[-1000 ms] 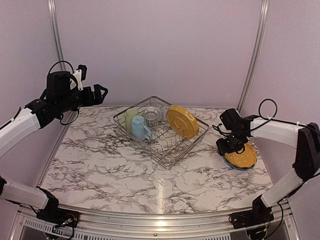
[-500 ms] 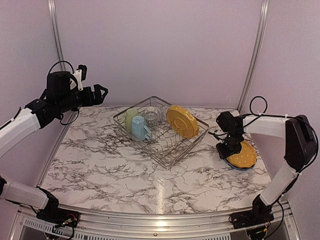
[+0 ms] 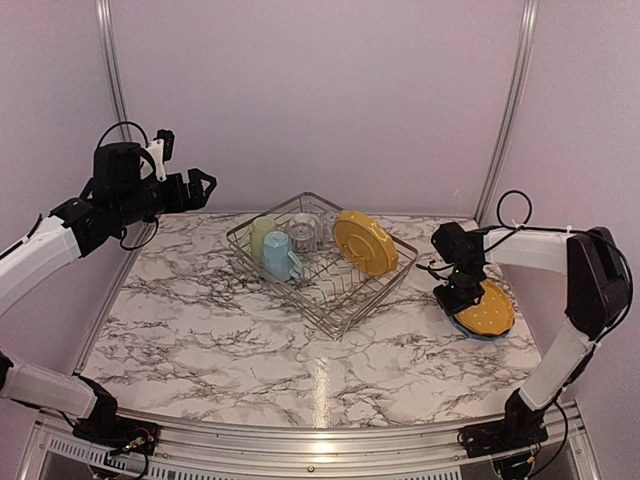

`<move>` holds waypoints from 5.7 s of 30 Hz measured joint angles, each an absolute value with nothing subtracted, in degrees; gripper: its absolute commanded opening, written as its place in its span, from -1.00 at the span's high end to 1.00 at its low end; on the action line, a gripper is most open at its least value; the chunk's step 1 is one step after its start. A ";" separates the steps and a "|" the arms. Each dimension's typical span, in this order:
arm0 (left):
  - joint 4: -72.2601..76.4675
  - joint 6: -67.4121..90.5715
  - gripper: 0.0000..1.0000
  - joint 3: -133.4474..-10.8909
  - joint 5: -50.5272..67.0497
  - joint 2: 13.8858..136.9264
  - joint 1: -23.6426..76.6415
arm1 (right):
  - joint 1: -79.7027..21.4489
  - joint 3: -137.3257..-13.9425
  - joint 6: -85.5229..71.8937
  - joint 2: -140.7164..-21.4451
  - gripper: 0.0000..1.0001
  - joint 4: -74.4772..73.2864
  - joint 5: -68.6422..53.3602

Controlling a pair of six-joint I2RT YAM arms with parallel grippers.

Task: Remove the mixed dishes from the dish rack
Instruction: Adjust the plate at the corner of the board, then grab the plate from the dish rack, then place the plate in the corner of the board.

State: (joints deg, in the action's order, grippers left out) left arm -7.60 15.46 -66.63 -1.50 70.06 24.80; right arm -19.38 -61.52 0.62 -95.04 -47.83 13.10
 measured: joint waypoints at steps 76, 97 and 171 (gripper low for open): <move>-7.60 16.16 -0.98 -66.63 1.04 71.35 24.82 | -16.95 -89.12 11.44 -105.08 -0.05 -35.22 -47.07; -7.64 16.27 -0.98 -66.63 1.06 72.42 24.80 | -13.74 -97.62 18.52 -116.33 0.47 -43.00 -61.36; -7.62 16.56 -0.98 -66.63 2.48 72.40 24.82 | -15.53 -93.27 -22.87 -107.72 1.00 -25.41 -62.96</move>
State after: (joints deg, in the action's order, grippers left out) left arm -7.62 16.56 -66.63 2.48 72.40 24.82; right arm -15.53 -93.27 -22.87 -107.72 -25.41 -62.96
